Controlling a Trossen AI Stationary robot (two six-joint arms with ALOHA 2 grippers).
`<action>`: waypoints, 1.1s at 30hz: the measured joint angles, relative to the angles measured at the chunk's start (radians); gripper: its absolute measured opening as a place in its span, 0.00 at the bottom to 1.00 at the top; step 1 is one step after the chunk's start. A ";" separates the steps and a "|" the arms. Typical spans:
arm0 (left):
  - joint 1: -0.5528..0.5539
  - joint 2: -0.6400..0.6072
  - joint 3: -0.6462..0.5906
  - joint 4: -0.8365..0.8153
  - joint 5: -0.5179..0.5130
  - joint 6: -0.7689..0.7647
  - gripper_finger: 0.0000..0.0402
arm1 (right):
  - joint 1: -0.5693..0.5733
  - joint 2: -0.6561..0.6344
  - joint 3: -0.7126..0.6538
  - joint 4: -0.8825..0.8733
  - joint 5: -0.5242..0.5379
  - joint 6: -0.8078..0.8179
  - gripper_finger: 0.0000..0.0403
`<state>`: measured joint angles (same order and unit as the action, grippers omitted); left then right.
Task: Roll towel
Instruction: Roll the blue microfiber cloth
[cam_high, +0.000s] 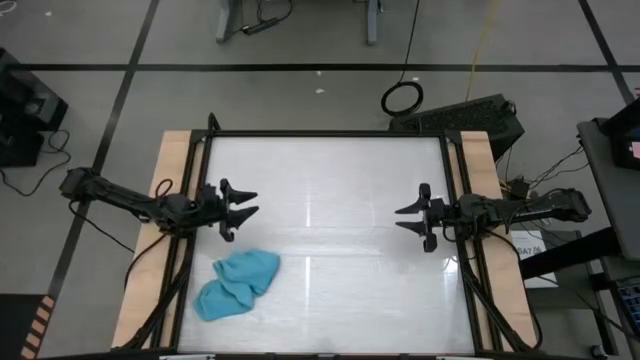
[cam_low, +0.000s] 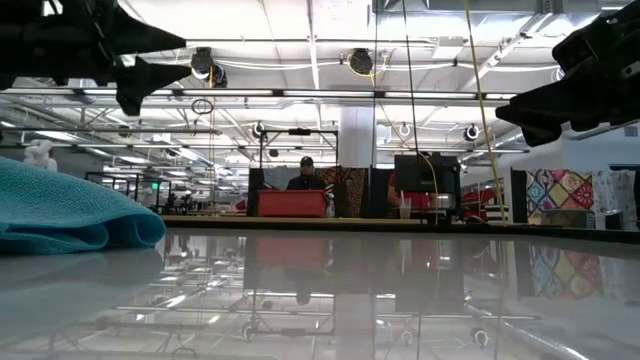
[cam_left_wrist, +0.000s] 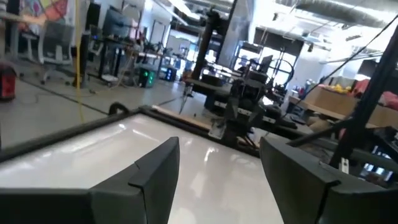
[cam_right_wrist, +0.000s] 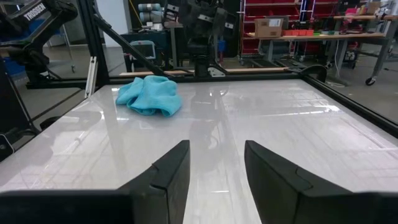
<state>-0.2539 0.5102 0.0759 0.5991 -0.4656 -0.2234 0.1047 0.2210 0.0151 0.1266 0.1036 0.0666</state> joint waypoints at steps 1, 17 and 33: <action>0.000 0.000 0.013 -0.008 0.000 0.016 0.57 | 0.000 0.000 0.000 0.000 0.000 0.000 0.36; -0.033 0.229 0.495 -0.825 0.197 -0.080 0.57 | 0.000 0.000 0.000 -0.003 0.000 0.000 0.36; -0.192 0.827 0.735 -1.140 0.489 -0.286 0.57 | 0.000 0.000 0.000 -0.004 0.000 0.000 0.36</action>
<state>-0.4463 1.3374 0.8110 -0.5411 0.0236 -0.5090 0.1045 0.2211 0.0151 0.1230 0.1038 0.0668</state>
